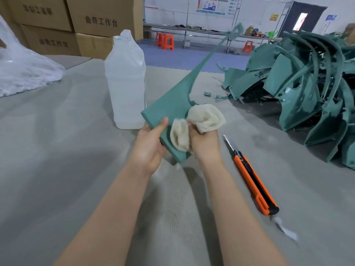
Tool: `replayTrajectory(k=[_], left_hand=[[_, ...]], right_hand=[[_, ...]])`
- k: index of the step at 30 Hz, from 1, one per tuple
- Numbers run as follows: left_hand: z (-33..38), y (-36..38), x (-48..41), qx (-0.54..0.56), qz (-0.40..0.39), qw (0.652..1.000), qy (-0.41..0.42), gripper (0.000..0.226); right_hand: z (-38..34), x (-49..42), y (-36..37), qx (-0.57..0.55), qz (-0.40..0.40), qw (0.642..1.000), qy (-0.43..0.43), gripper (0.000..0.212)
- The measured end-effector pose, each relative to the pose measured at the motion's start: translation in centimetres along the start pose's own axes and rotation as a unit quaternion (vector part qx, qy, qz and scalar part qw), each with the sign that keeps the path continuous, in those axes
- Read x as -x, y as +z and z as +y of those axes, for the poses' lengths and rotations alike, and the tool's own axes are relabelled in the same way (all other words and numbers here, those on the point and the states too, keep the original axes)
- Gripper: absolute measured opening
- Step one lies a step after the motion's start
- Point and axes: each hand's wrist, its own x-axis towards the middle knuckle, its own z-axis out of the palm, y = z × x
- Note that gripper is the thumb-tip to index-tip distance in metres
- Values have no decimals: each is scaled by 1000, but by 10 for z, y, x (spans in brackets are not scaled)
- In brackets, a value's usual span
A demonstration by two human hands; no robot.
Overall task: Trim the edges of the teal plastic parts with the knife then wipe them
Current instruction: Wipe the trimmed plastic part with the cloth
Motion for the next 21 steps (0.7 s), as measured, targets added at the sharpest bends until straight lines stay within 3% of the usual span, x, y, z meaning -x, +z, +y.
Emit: replayTrajectory(k=[1, 3, 6, 9, 14, 17, 19, 20, 21], left_hand=[[1, -1, 0, -3, -10, 1000, -5, 27], [3, -2, 1, -22, -20, 999, -18, 21], [8, -5, 1, -39, -20, 998, -55, 22], [22, -15, 2, -70, -46, 990, -113, 30], [34, -32, 3, -145, -110, 968, -171, 32], [32, -30, 3, -143, -112, 972, -151, 38], [26, -26, 4, -161, -109, 974, -120, 29], [22, -23, 3, -171, -103, 975, -100, 23], [20, -21, 3, -182, -95, 976, -76, 18]], right_hand=[[1, -3, -3, 9, 32, 999, -3, 6], [4, -8, -10, 41, 81, 996, -3, 17], [9, -8, -15, 50, 77, 996, 8, 29], [8, -8, -22, 44, 54, 997, -23, 26], [-5, -6, -38, 61, -110, 988, -91, 28], [-16, -2, -39, 33, -180, 977, -109, 27], [-19, -1, -37, -29, -260, 955, -142, 34], [-17, -2, -34, -14, -231, 965, -125, 37], [-14, -3, -33, 39, -150, 983, -96, 36]])
